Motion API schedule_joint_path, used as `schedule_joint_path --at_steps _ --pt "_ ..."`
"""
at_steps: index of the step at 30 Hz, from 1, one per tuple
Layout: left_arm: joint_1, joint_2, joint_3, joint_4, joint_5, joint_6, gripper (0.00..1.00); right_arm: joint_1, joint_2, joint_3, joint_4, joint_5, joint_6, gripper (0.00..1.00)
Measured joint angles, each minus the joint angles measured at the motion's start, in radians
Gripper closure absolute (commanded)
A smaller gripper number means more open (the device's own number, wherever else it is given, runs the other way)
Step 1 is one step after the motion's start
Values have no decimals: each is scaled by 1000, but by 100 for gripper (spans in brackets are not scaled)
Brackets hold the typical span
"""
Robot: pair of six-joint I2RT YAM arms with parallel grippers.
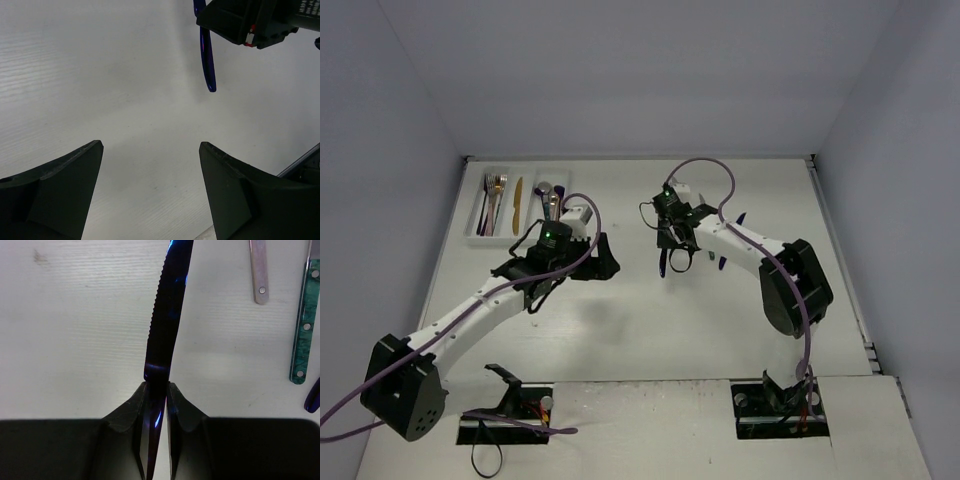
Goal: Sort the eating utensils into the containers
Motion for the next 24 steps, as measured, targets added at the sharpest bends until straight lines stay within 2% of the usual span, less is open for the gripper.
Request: schedule_joint_path --at_steps 5,13,19,24 --pt "-31 76 0 123 29 -77 25 7 -83 0 2 -19 16 100" --pt "-105 175 17 223 57 -144 26 18 -206 -11 33 -55 65 100" --pt "-115 203 53 289 67 -179 27 21 -254 -44 70 -86 94 100" --pt "-125 204 61 340 67 -196 32 21 -260 -70 86 -105 115 100"
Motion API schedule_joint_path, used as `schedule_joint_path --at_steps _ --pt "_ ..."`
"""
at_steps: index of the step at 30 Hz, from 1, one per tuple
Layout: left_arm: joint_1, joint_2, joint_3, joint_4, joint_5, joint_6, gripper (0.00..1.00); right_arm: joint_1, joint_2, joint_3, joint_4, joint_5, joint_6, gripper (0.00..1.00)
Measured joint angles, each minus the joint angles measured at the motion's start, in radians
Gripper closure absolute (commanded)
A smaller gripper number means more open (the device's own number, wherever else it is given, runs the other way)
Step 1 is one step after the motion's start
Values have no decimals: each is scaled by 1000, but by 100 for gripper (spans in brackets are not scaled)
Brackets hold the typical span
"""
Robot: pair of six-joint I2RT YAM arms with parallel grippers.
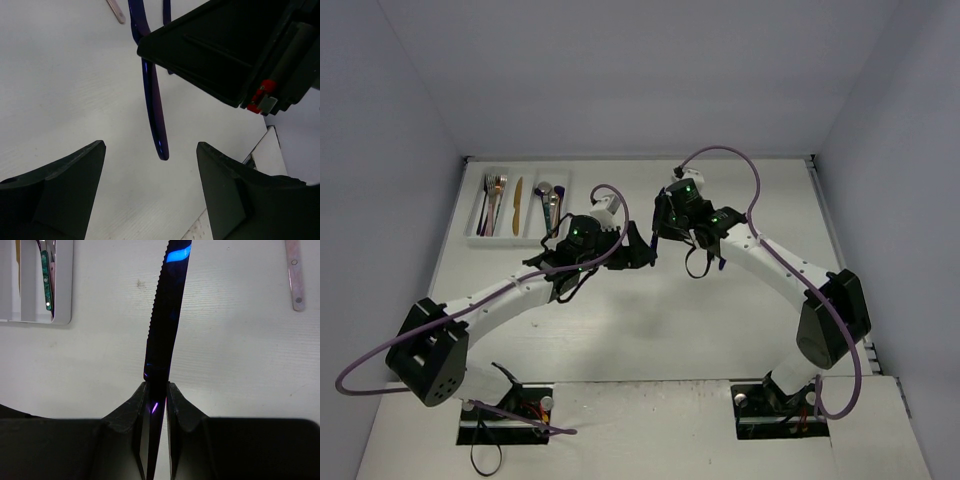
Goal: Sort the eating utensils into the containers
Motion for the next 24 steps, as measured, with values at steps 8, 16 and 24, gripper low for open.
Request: schedule_joint_path --at_steps 8,16,24 --pt "-17 81 34 49 5 -35 51 5 -32 -41 42 -23 31 100" --pt "-29 127 50 77 11 -67 93 5 -68 -67 77 -29 60 100" --pt "-30 126 57 84 -1 -76 100 4 -78 -82 112 -28 70 73"
